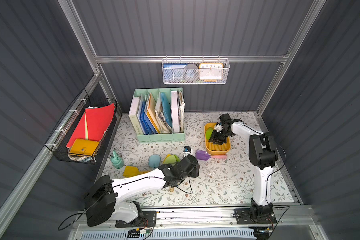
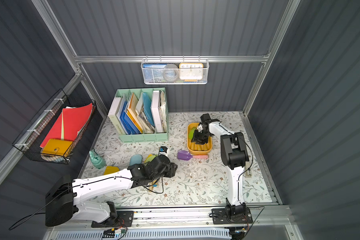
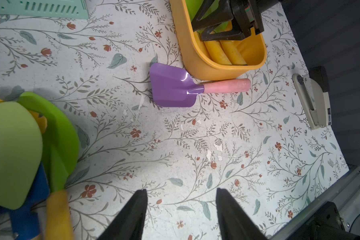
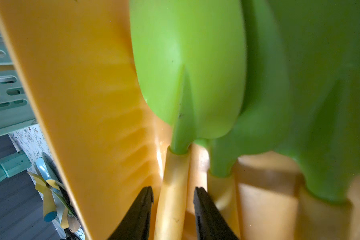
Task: Put the shovel into the storage box
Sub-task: Place the shovel in the storage box.
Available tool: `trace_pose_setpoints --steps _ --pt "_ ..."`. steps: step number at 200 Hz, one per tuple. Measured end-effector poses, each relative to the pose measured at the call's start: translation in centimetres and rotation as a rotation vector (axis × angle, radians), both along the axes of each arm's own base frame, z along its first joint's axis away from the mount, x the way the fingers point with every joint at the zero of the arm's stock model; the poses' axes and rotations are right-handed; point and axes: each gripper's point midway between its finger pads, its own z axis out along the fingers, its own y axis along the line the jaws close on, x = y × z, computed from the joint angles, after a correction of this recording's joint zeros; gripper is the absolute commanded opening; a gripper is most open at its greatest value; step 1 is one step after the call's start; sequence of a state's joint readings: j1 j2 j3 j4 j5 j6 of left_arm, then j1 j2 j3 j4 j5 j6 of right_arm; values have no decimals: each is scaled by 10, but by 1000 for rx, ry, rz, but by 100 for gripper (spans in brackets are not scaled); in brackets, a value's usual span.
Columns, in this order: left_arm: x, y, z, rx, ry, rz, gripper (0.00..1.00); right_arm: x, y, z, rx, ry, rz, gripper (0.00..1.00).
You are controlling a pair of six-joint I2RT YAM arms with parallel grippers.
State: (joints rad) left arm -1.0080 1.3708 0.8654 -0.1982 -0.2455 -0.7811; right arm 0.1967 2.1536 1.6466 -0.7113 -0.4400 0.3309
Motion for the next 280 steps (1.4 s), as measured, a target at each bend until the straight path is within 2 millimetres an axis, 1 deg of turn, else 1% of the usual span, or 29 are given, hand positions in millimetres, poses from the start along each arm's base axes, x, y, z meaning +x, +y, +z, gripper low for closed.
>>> trace_pose_setpoints --steps 20,51,69,88,110,145,154,164,170,176,178,182,184,186,211,237,261,280 --pt "1 1 0 2 -4 5 60 -1 -2 16 -9 -26 -3 40" --pt "8 6 0 -2 2 25 61 -6 -8 60 -16 -119 -14 40" --pt "13 11 0 -4 7 41 61 -14 -11 83 -17 -170 -23 43" --pt "16 13 -1 -9 13 49 61 -27 -15 97 -28 -200 -30 47" --pt "17 14 -2 -15 25 48 61 -47 -18 103 -44 -218 -36 52" --pt "18 13 -9 -10 46 42 60 -86 -29 101 -74 -222 -54 62" --pt "17 13 -10 -10 50 39 60 -97 -34 99 -88 -225 -65 66" --pt "17 12 -11 -11 52 36 60 -106 -40 97 -103 -230 -85 67" --pt "17 11 -11 -12 54 34 59 -111 -44 96 -112 -233 -94 71" --pt "17 10 -12 -12 56 32 59 -116 -47 94 -120 -237 -105 72" --pt "17 10 -12 -12 57 32 59 -118 -48 94 -124 -240 -106 77" --pt "17 10 -12 -13 58 30 59 -120 -50 92 -128 -241 -116 94" --pt "17 10 -13 -12 59 30 59 -121 -51 92 -131 -243 -118 98" --pt "17 10 -13 -13 60 29 59 -122 -52 91 -135 -246 -116 99" --pt "17 7 -14 -19 64 22 59 -135 -63 78 -168 -253 -159 99" --pt "17 4 -13 -29 63 16 59 -143 -72 56 -202 -250 -188 99" --pt "18 3 -12 -35 59 16 59 -145 -74 37 -206 -258 -200 99" --pt "18 3 -11 -40 56 16 59 -144 -74 30 -199 -279 -204 99"
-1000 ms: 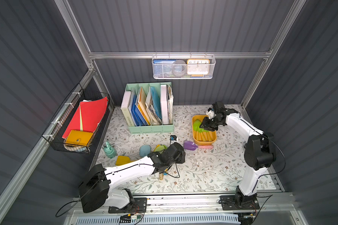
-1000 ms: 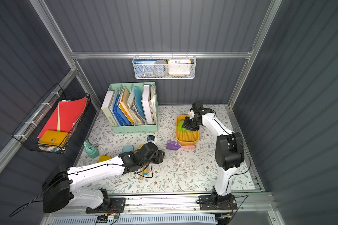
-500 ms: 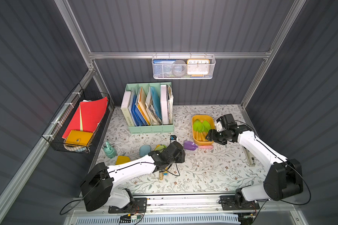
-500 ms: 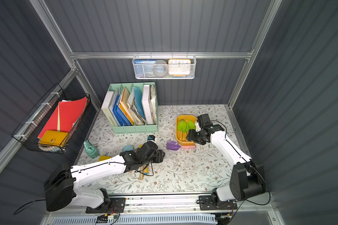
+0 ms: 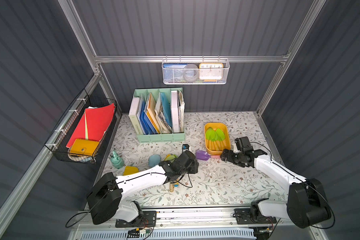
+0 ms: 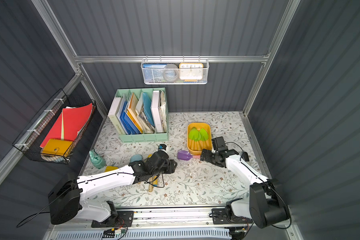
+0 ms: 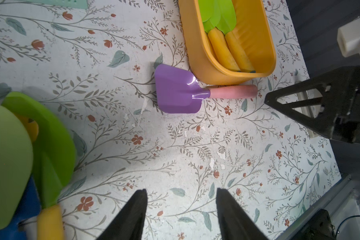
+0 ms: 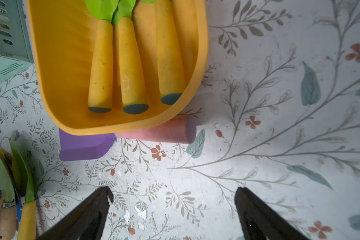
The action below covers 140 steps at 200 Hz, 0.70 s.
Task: Put the shovel into the storage box
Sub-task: Place the shovel in the storage box, then pick up the shovel from the center of the board.
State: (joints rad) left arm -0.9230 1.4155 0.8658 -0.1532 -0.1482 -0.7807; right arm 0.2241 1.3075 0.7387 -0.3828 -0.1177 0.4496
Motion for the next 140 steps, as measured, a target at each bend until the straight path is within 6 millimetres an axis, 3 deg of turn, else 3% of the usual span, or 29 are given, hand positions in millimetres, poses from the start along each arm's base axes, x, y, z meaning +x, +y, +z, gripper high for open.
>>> trace_pose_setpoints --steps 42,85,140 --pt "-1 1 -3 1 1 1 59 19 3 -2 -2 -78 12 98" --pt "0 3 -6 4 4 5 59 33 8 -23 -20 -45 48 95" --pt "-2 7 -12 5 14 15 59 37 18 -28 5 -35 106 92"
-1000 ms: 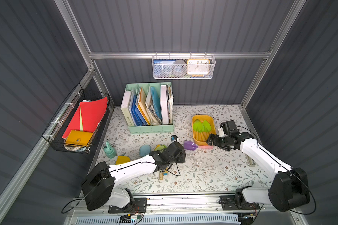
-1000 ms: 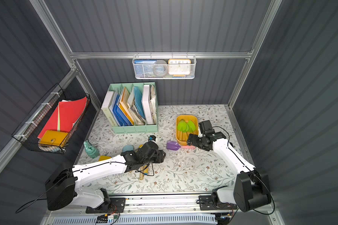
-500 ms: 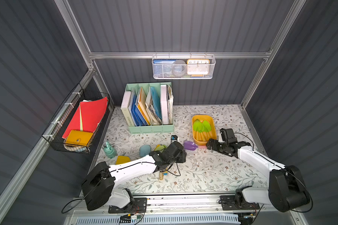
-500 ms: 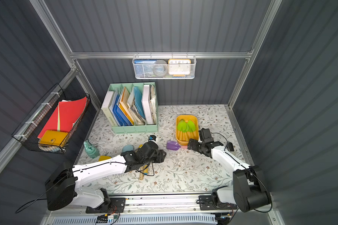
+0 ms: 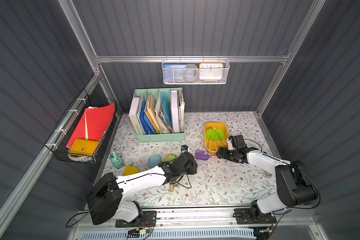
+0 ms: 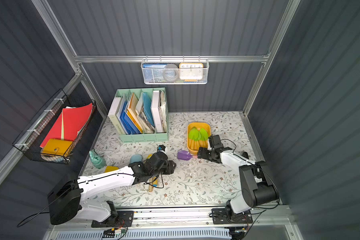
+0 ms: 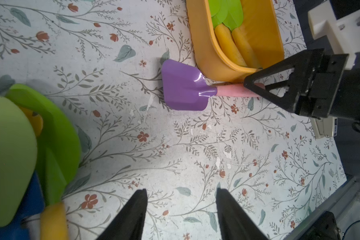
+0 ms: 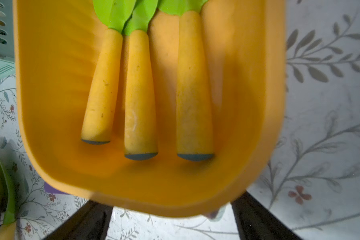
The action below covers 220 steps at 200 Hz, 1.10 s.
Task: Put the shovel into the storage box
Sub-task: Pick up the shovel from the center of the board.
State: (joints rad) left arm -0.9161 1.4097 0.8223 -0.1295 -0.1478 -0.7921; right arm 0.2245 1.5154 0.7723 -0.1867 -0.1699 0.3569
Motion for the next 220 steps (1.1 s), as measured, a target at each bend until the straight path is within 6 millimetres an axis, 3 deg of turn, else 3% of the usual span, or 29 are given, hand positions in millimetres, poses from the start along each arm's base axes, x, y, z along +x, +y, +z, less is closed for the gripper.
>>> trace_pose_setpoints --steps 60,140,172,220 --pt "0 1 -2 -5 6 4 59 -14 25 1 10 18 95 89" --pt "0 0 -2 -13 7 0 59 -69 79 1 -49 98 340 87" --pt "0 0 -2 -16 6 1 59 -61 76 4 -121 109 333 86" --pt "-1 1 -4 -12 9 2 59 -42 87 -1 -202 128 360 72"
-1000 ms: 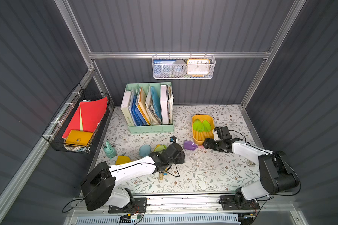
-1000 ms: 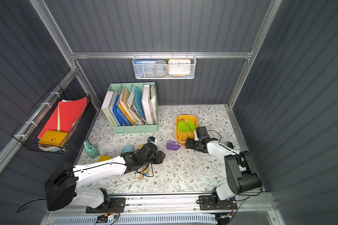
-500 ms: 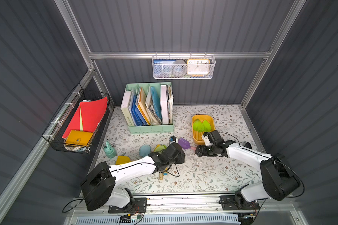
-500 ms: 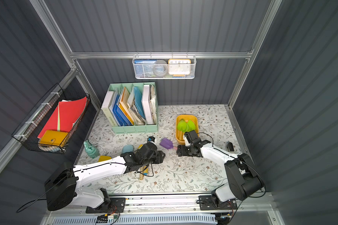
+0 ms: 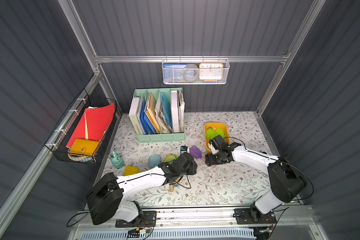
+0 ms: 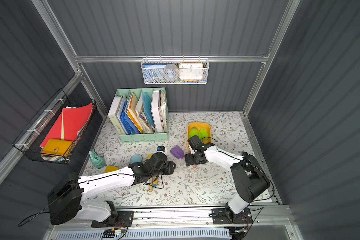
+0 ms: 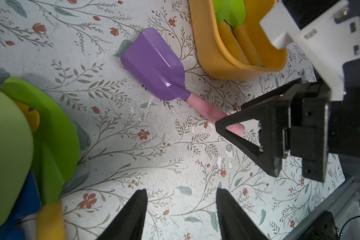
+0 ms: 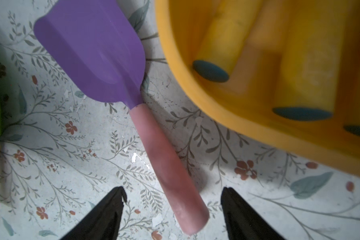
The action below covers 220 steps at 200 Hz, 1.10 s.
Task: Put the shovel into the storage box
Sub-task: Pick up the shovel from the center of the board.
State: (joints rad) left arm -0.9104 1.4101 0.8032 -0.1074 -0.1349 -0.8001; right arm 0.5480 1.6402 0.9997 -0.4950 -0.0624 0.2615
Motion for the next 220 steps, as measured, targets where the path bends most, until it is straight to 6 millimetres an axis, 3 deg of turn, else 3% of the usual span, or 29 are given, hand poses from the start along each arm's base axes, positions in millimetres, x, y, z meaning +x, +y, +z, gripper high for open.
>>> trace_pose_setpoints --steps 48,107,154,186,220 --pt "0 3 -4 7 6 5 59 -6 16 -21 -83 55 69 60" --pt "0 5 -5 9 8 9 59 -16 27 -32 -149 70 120 44" --pt "1 7 -6 9 9 14 58 -21 36 -29 -150 70 140 31" --pt "1 8 -6 9 7 20 58 -27 46 -25 -129 76 154 29" --pt "1 10 3 -12 -10 29 59 -30 51 -4 -87 45 155 26"
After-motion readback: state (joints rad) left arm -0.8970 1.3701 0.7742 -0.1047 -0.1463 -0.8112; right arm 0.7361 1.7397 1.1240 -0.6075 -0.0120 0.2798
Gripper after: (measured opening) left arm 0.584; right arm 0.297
